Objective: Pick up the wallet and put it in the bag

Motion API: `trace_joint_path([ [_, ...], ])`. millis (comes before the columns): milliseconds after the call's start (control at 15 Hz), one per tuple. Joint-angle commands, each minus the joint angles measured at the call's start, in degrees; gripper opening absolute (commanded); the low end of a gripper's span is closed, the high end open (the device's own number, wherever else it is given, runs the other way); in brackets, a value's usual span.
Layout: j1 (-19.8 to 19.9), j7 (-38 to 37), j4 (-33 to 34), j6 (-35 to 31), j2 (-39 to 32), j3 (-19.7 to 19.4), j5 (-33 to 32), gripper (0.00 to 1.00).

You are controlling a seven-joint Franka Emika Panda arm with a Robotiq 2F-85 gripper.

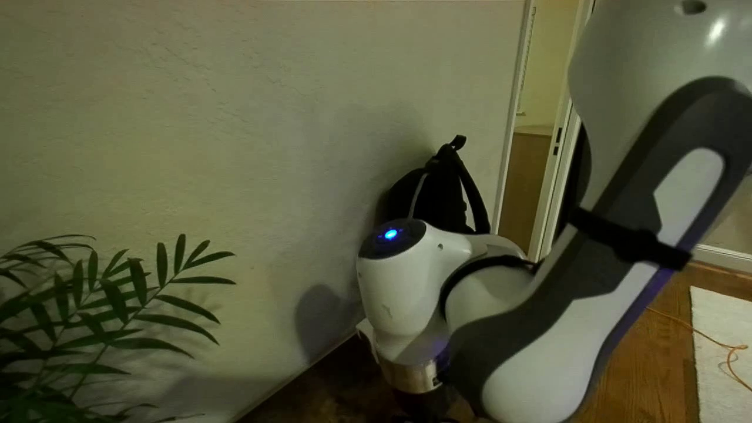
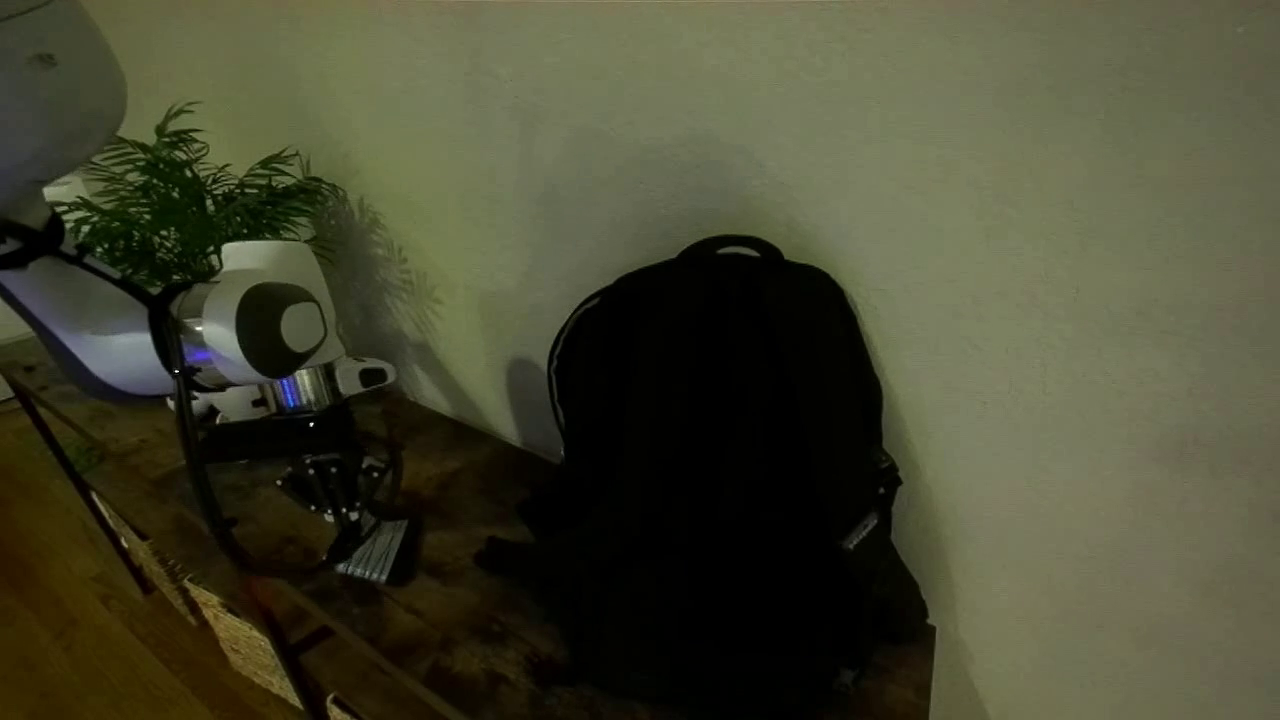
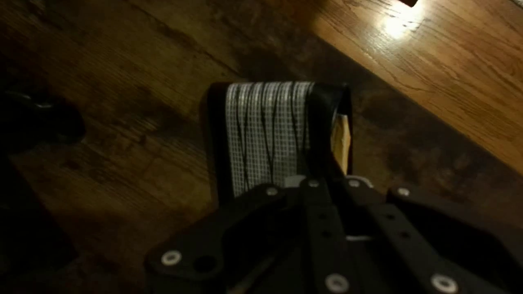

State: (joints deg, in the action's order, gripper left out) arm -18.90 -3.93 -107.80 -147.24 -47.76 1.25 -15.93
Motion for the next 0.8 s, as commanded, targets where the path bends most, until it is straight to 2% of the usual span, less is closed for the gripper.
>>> trace_joint_path([
  [0, 6.3, 7.4, -0.8, 3.9, 3.7, 4.6, 4.0, 0.04],
  [467, 17.8, 21.1, 5.3, 12.2, 2.2, 11.2, 15.3, 0.04],
  [733, 22.2, 26.7, 9.5, 18.3, 0.4, 12.8, 21.2, 0.04],
])
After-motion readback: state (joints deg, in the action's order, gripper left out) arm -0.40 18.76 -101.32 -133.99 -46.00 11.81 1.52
